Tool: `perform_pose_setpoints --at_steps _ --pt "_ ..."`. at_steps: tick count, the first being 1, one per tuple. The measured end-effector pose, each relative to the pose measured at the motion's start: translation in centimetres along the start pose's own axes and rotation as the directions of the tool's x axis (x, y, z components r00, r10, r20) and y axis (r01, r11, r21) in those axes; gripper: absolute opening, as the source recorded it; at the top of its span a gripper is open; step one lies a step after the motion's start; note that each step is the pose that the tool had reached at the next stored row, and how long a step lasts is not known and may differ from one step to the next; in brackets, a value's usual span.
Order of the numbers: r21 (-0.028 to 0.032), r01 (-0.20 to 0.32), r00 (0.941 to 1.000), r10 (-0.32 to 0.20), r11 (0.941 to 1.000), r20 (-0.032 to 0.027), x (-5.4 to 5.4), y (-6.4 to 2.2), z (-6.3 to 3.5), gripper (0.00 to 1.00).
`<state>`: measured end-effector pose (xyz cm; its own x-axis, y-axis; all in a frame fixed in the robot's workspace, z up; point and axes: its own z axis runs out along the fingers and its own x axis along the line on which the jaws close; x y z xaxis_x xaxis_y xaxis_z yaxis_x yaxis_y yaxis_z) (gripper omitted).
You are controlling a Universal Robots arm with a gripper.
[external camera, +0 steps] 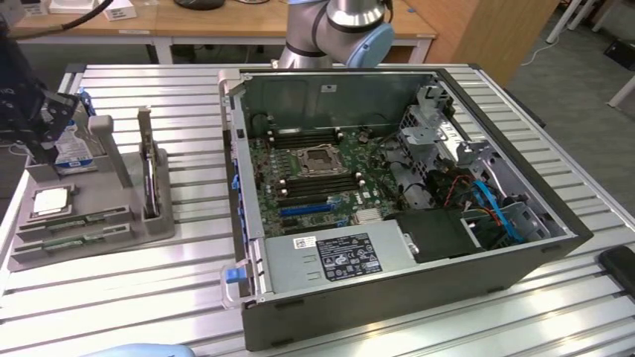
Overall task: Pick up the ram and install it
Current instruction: 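Pick up the ram and move it above insertion slot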
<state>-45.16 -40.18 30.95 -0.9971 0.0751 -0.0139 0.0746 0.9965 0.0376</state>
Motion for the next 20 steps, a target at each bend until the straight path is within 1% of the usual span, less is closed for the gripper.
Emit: perform_pose_setpoints --at_steps 16,17,18,20 --pt "0.0 0.0 1.0 0.0 1.0 0.0 0.0 -0.29 2.88 0.1" --pt "0.0021 0.0 1.0 0.0 1.0 0.0001 0.0 -0.3 2.97 0.1" --pt "0.0088 0.0 1.0 0.0 1.0 0.0003 0.0 -0.3 2.96 0.1" --pt "0.0087 0.0 1.0 0.0 1.0 0.0005 0.0 -0.3 2.97 0.1"
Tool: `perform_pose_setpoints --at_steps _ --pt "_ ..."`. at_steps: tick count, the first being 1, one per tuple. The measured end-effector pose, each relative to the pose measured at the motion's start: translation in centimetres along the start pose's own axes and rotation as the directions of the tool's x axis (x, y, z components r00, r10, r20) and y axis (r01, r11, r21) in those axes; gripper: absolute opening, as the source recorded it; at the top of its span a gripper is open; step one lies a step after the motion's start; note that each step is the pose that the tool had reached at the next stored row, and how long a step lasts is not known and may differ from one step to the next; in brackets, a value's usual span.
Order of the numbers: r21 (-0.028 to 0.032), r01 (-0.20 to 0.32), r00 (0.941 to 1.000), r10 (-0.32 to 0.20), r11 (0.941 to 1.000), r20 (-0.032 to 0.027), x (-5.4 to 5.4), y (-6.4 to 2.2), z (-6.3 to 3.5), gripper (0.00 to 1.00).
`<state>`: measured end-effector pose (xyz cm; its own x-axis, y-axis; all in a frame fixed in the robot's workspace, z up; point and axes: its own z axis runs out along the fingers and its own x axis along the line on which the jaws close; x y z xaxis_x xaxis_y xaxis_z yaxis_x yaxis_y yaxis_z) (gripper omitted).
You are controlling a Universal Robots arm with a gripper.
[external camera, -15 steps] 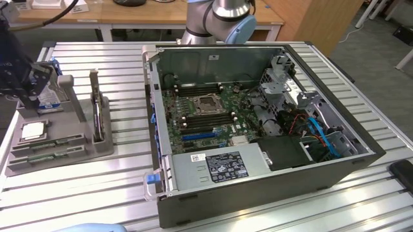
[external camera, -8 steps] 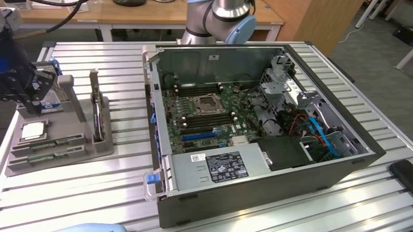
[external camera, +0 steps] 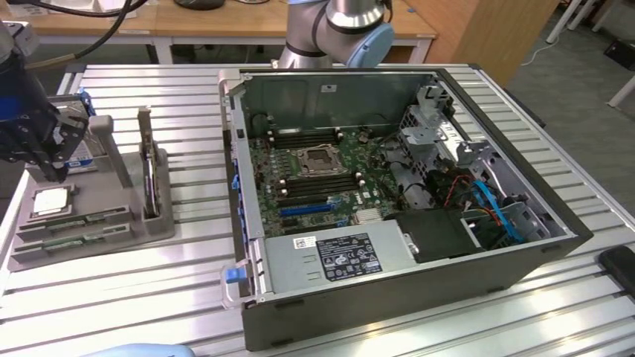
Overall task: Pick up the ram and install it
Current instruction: 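Pick up the ram and move it above insertion slot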
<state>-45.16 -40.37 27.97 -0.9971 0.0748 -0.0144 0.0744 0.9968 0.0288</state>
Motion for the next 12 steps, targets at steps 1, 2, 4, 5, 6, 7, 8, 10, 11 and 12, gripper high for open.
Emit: perform_pose_setpoints --at_steps 1,2,4,5,6,7,8,10,11,12 --pt "0.0 0.0 1.0 0.0 1.0 0.0 0.0 0.0 0.0 0.1" --pt "0.0 0.0 1.0 0.0 1.0 -0.0001 0.01 0.01 0.0 0.1" --pt "0.0007 0.001 1.0 -0.001 1.0 0.0002 0.01 0.01 0.01 0.1" --pt "0.001 0.008 1.0 -0.008 1.0 -0.0001 0.01 0.01 0.01 0.1" --pt "0.0012 0.02 0.9998 -0.02 0.9998 -0.0003 0.01 0.01 0.02 0.1" --pt "0.0011 0.032 0.9995 -0.032 0.9995 -0.0008 0.01 0.01 0.02 0.1" --pt "0.0009 0.046 0.9989 -0.046 0.9989 -0.0012 0.01 0.01 0.02 0.1" --pt "0.0004 0.081 0.9967 -0.081 0.9967 -0.0022 0.02 0.02 0.03 0.1" --pt "0.0 0.099 0.9951 -0.099 0.9951 -0.0027 0.02 0.02 0.04 0.1" --pt "-0.0003 0.117 0.9932 -0.117 0.9932 -0.0031 0.02 0.01 0.06 0.1"
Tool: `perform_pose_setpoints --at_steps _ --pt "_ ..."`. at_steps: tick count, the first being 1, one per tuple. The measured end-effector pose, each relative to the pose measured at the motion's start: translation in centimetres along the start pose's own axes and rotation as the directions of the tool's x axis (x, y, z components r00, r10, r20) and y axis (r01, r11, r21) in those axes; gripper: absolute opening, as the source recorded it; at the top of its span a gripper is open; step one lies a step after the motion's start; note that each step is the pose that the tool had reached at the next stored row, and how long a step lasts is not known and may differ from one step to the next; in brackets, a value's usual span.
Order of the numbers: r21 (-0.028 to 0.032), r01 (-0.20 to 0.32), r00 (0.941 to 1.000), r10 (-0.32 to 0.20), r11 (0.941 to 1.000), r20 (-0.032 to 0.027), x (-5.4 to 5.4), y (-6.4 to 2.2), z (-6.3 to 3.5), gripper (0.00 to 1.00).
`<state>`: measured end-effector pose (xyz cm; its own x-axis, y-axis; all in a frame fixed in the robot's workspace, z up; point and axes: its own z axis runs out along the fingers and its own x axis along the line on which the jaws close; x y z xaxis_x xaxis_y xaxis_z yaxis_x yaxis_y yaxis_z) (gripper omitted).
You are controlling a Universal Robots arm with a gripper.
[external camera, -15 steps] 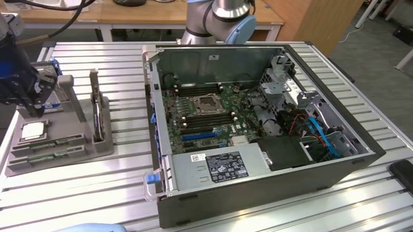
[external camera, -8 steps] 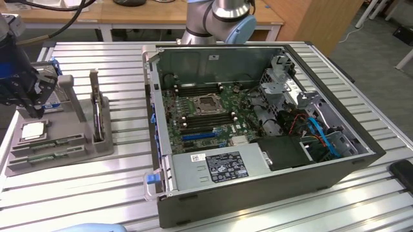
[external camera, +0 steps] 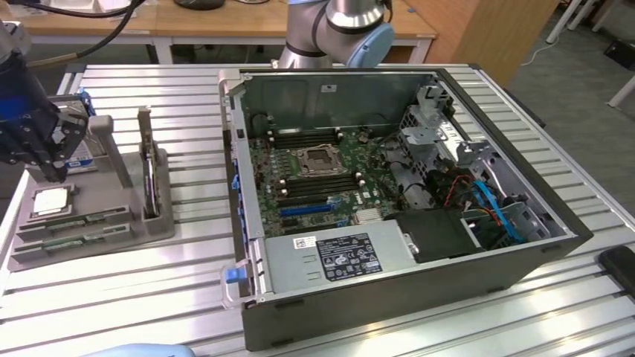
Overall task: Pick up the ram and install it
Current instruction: 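Pick up the ram and move it above insertion slot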
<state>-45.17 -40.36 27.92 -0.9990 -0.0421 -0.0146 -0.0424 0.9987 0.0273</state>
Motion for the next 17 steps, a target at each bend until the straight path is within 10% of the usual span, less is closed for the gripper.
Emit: perform_pose_setpoints --at_steps 8,17 --pt "-0.0025 0.146 0.9893 -0.146 0.9893 -0.0038 0.0 -0.01 0.11 0.1" --pt "-0.0057 0.304 0.9525 -0.305 0.9525 -0.0077 0.0 -0.01 0.25 0.1"
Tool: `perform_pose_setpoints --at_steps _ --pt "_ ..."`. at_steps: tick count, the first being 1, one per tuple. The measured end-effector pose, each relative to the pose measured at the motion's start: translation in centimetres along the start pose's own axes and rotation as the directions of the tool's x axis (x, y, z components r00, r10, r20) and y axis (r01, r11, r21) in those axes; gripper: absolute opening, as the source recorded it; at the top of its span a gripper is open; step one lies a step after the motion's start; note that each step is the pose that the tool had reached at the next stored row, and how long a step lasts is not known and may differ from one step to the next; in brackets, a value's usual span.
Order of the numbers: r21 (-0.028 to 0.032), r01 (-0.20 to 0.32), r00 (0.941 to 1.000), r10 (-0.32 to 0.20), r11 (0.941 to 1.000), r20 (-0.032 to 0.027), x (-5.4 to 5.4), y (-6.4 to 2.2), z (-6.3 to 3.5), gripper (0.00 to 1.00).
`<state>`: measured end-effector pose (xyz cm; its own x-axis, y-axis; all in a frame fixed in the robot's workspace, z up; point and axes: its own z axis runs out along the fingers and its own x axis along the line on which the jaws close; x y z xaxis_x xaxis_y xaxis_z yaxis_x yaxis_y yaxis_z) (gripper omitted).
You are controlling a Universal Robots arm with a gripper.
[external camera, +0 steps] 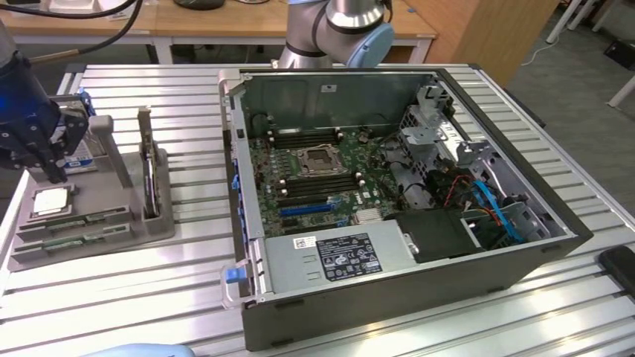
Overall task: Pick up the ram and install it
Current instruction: 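Pick up the ram and move it above insertion slot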
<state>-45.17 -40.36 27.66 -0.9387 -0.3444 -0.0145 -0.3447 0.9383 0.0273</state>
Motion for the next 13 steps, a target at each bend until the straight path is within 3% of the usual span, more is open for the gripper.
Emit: perform_pose_setpoints --at_steps 3,7,13 --pt "-0.0008 0.054 0.9985 -0.054 0.9985 -0.0014 0.0 0.0 0.06 0.1" --pt "-0.0021 0.127 0.9919 -0.127 0.9919 -0.0034 0.0 -0.01 0.13 0.1" --pt "-0.0042 0.234 0.9721 -0.234 0.9722 -0.006 0.0 -0.01 0.24 0.1"
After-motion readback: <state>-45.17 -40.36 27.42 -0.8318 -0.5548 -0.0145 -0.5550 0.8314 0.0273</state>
